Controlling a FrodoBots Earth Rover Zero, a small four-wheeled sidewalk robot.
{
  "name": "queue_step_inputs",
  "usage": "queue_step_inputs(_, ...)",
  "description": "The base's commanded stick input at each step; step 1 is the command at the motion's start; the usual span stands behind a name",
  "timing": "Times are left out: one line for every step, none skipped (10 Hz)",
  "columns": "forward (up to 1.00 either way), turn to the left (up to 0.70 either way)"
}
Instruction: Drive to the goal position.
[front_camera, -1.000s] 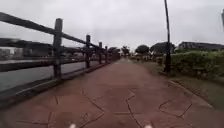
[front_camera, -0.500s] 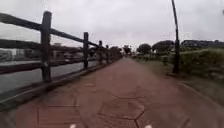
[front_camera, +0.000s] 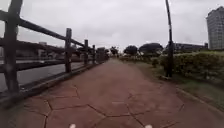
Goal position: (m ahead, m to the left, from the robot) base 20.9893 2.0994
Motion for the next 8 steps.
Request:
queue_step_inputs(1.00,0.00)
queue_step_inputs(1.00,0.00)
queue_step_inputs(1.00,0.00)
queue_step_inputs(1.00,0.00)
queue_step_inputs(1.00,0.00)
queue_step_inputs(1.00,0.00)
queue_step_inputs(1.00,0.00)
queue_step_inputs(1.00,0.00)
